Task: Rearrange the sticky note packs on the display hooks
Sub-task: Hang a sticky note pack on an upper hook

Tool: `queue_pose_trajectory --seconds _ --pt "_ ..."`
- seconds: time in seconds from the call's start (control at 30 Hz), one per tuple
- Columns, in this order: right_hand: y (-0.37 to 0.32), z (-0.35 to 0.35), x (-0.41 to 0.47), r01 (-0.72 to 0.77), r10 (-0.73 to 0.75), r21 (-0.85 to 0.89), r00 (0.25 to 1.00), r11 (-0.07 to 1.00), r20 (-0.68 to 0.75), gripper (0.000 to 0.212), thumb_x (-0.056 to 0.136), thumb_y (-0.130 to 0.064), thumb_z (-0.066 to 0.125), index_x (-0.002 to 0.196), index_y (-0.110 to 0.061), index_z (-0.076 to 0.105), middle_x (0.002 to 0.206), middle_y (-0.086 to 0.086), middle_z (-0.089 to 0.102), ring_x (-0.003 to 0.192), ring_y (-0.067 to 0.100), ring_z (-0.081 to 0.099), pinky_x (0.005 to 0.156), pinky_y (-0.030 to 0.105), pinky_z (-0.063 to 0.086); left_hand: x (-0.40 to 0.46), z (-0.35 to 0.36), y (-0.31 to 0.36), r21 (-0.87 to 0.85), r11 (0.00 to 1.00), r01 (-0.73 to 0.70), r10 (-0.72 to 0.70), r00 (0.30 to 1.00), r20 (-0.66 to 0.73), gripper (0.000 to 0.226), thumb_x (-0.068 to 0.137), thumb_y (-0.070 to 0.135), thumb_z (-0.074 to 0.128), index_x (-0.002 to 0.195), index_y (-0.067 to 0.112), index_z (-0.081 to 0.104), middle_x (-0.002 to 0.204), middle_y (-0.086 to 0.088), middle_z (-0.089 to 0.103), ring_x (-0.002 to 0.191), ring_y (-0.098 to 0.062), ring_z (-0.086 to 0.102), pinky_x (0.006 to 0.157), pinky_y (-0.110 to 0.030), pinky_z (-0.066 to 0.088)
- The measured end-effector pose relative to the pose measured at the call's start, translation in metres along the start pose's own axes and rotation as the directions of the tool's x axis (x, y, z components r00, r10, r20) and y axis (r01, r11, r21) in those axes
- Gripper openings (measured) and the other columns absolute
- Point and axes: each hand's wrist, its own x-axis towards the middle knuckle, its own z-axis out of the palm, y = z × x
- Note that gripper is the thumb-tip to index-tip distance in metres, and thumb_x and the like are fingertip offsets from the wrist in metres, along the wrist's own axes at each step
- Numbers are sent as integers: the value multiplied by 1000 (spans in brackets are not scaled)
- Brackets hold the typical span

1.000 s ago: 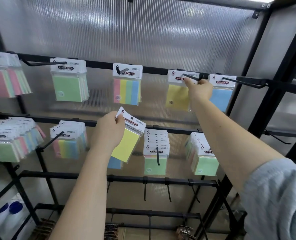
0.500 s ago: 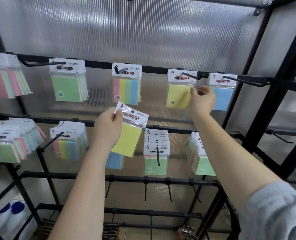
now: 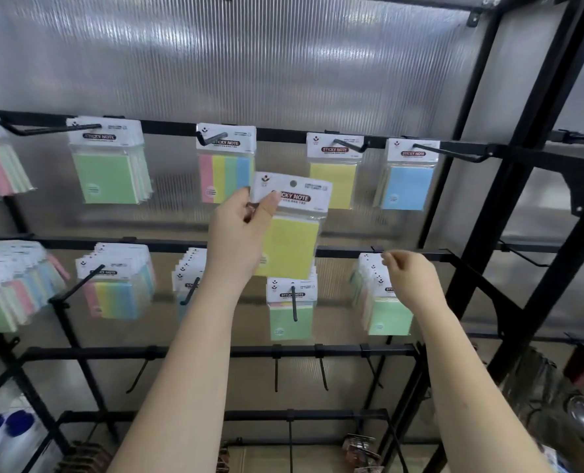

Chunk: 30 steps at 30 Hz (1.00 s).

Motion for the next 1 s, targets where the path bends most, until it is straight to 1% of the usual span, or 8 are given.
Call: queue_pose_trajectory --seconds 0.1,0.23,0.4,0.5,0.57,0.8,0.93,1.0 --pt "17 -4 -12 -26 26 -54 1000 998 1 31 97 -19 41 100 5 61 91 20 66 91 36 58 71 39 45 6 16 16 -25 997 -69 69 998 -5 24 92 34 57 83 13 62 63 7 55 51 0 40 48 -16 32" --pt "33 -5 -23 -126 126 0 992 992 23 33 95 -23 47 125 -16 59 115 3 67 105 19 57 75 23 34 17 37 38 -84 987 -140 141 990 -3 12 93 27 57 87 18 62 73 11 64 58 6 52 54 -12 38" --pt "43 -8 -30 -182 177 67 982 981 69 36 93 -25 51 129 -19 55 118 0 65 90 13 54 72 23 37 25 57 45 -34 982 -183 184 982 27 15 93 23 58 82 14 61 66 12 60 58 4 52 52 -14 38" --pt "44 -10 -29 -174 169 71 983 982 69 35 93 -25 51 128 -19 56 118 0 65 90 12 53 72 23 37 27 64 41 -33 986 -161 162 987 11 25 93 24 58 86 0 63 77 -7 67 69 -17 60 60 -36 47" --pt "43 -10 -29 -160 154 90 986 983 65 35 93 -25 52 127 -18 57 117 -1 65 89 12 54 74 24 40 28 68 39 -40 986 -162 161 987 -21 31 92 24 58 87 -6 61 83 -22 65 69 -21 55 61 -38 44" --pt "39 -8 -25 -141 134 113 988 984 71 32 94 -26 54 125 -19 58 116 0 64 99 15 58 79 38 54 25 73 38 -2 983 -184 184 981 -56 34 92 23 58 84 -10 59 82 -25 64 73 -38 59 61 -46 47" --pt "39 -8 -22 -139 131 92 987 986 88 34 94 -26 52 127 -19 57 119 2 64 103 19 58 85 41 53 27 78 36 30 984 -174 176 981 -80 24 90 21 59 72 5 59 63 0 57 59 -16 47 52 -33 37" --pt "41 -6 -20 -137 131 73 988 988 88 35 94 -26 51 128 -18 56 122 2 63 108 18 57 86 35 50 29 81 32 16 989 -149 150 985 -89 24 90 21 59 74 4 60 64 -5 59 61 -12 46 53 -30 36"
